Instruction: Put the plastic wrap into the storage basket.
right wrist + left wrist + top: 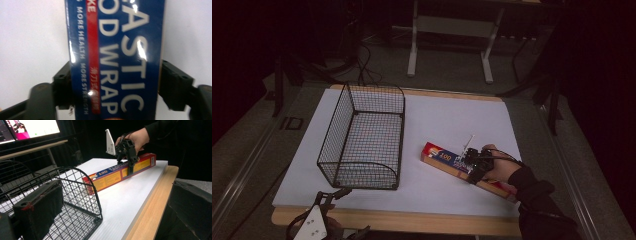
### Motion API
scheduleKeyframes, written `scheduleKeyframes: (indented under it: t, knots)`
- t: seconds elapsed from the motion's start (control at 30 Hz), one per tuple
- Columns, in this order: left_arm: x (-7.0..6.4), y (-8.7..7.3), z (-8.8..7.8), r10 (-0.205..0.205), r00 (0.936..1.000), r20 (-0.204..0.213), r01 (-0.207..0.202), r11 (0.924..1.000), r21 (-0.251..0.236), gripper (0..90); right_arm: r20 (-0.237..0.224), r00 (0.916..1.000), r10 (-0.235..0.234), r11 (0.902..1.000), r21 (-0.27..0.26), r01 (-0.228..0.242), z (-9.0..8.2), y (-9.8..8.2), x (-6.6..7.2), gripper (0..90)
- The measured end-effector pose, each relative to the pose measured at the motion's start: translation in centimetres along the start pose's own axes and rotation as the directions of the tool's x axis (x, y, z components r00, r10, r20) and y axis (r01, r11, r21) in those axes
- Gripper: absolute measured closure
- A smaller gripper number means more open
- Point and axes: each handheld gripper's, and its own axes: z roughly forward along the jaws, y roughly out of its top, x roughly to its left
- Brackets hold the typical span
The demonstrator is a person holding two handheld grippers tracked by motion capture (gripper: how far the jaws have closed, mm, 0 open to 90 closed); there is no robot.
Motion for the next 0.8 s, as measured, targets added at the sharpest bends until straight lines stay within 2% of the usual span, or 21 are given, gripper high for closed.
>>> scheduleKeyframes:
  t: [0.07, 0.2, 0.37, 0.5, 0.63, 0.8]
  knots:
    - [0.0, 0.0, 0.0, 0.001, 1.0, 0.001, -0.001, 1.0, -0.001, 0.2, -0.026, 0.9996, -0.01, 0.9999, 0.008, 0.011, 0.0, 0.2, 0.0, 35.3]
    - [0.0, 0.0, 0.0, 0.002, 1.0, 0.001, -0.002, 1.0, 0.0, 0.3, -0.031, 0.9994, -0.013, 0.9993, 0.035, 0.014, 0.1, 0.6, 0.0, 36.2]
    - [0.0, 0.0, 0.1, 0.004, 1.0, 0.001, -0.004, 1.0, 0.003, 0.2, -0.044, 0.999, 0.005, 0.9987, 0.052, -0.002, 0.0, 0.8, -0.1, 39.0]
    - [0.0, 0.0, 0.0, 0.001, 1.0, -0.001, -0.001, 1.0, 0.002, 0.2, -0.033, 0.9994, -0.002, 0.9981, 0.061, 0.004, -0.2, 0.9, 0.0, 40.0]
    - [0.0, 0.0, 0.1, 0.002, 1.0, -0.003, -0.002, 1.0, 0.003, 0.2, -0.039, 0.9981, 0.047, 0.9978, 0.05, -0.045, -0.8, 0.9, 0.0, 40.0]
    - [0.0, 0.0, 0.0, 0.005, 1.0, -0.003, -0.005, 1.0, 0.003, 0.3, -0.02, 0.9914, 0.129, 0.9894, 0.068, -0.128, -1.6, 0.8, 0.0, 40.0]
